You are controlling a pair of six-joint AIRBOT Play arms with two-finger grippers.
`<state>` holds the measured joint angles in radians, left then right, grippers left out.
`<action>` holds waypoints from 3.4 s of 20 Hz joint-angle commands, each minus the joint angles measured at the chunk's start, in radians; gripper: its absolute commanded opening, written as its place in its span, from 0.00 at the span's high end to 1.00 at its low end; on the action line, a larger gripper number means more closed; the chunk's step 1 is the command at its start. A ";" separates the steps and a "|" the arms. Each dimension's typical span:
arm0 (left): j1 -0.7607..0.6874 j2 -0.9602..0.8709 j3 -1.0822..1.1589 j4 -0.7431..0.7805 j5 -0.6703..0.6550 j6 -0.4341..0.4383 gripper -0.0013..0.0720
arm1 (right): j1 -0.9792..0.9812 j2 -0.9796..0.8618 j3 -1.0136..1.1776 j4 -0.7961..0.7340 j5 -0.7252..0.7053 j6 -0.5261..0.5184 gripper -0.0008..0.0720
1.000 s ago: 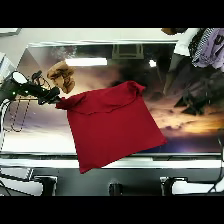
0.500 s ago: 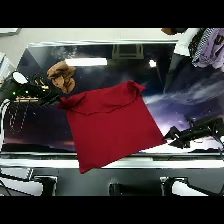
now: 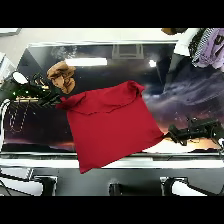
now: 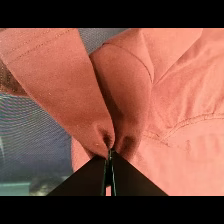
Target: Fold the clothes and pants, and hang the long-sleeved shirts on hangers.
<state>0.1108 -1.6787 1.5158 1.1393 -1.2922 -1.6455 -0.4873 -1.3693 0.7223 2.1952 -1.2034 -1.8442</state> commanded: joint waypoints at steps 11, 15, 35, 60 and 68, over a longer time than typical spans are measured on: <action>-0.058 -0.002 0.000 0.002 0.000 -0.004 0.96 | 0.102 -0.153 0.865 0.024 0.420 0.355 0.95; -0.084 -0.003 0.000 0.001 -0.002 -0.013 0.96 | 0.140 -0.204 0.866 0.009 0.289 0.377 0.57; -0.081 -0.003 0.000 0.002 -0.043 -0.011 0.96 | 0.132 0.245 -0.283 0.159 0.132 0.083 0.33; 0.016 0.179 0.341 -0.205 0.002 0.015 0.97 | 0.311 0.401 0.694 0.125 0.191 0.219 0.95; 0.092 0.655 0.555 -0.085 0.137 -0.057 0.97 | 0.311 0.577 1.221 -0.118 0.212 0.280 0.95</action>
<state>0.1864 -1.1797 2.0327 0.9745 -1.2366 -1.6596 -0.1768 -0.8566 1.8164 2.1841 -1.0172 -1.5951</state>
